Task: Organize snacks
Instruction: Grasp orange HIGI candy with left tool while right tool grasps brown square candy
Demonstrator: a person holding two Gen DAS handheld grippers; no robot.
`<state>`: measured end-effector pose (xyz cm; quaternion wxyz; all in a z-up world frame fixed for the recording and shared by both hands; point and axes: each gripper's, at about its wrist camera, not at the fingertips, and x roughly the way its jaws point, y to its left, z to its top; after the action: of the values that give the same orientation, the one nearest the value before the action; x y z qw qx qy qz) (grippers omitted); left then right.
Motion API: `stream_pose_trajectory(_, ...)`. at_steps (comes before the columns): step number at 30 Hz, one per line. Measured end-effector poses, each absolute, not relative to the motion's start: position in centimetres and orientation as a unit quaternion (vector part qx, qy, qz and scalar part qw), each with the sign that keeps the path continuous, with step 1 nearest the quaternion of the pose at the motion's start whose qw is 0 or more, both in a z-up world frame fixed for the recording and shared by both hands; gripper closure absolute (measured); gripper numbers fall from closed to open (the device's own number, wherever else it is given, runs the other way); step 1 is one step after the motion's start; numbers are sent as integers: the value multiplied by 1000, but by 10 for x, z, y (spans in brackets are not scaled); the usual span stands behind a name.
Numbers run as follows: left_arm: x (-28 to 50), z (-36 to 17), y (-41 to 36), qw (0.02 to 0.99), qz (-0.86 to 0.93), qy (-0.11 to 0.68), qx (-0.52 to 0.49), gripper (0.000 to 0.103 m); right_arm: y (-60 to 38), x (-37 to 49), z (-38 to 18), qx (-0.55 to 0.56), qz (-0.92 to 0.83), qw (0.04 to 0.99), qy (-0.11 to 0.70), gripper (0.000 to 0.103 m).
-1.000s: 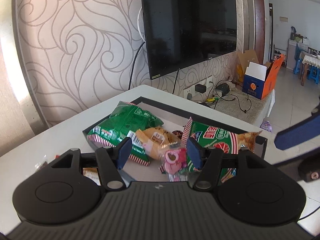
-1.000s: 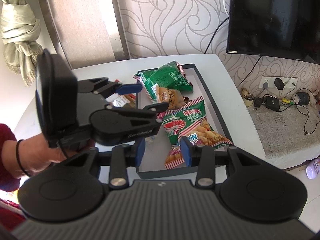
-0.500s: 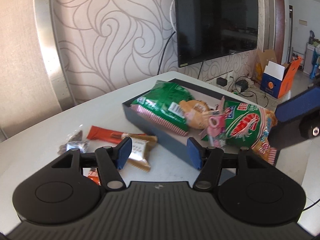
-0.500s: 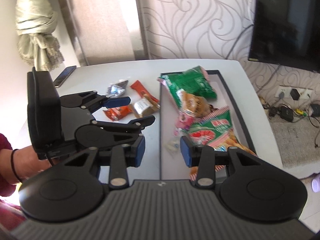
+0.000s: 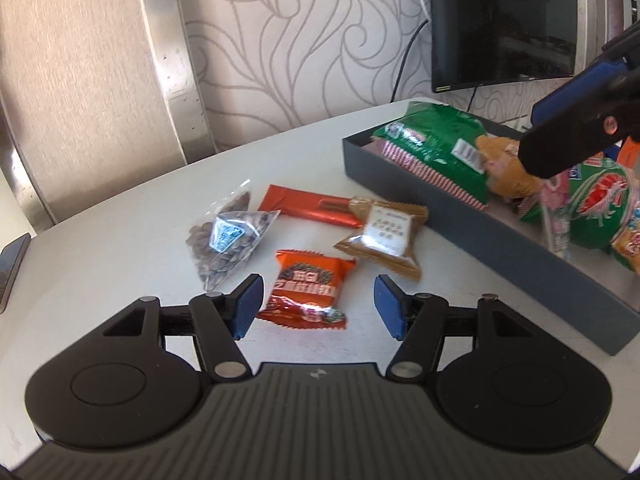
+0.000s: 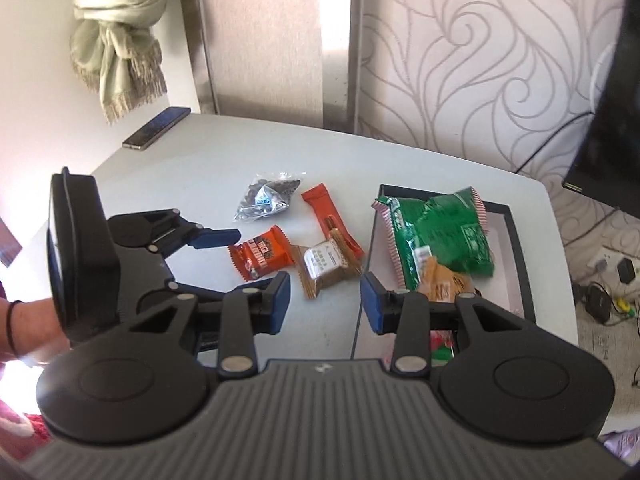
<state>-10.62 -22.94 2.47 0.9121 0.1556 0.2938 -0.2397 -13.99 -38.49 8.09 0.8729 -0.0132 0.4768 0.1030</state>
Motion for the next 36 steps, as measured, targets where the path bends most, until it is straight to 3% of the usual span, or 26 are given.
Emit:
stream_pose_trajectory(6, -92, 17, -229, 911, -229, 308, 153, 35, -375, -118, 57, -41, 145, 855, 497, 62)
stream_pose_trajectory(10, -88, 14, -229, 911, -223, 310, 152, 35, -366, -109, 48, -73, 169, 849, 496, 42)
stream_pose_trajectory(36, -84, 14, -236, 900, -256, 312, 162, 36, -361, -59, -10, -112, 181, 816, 538, 42)
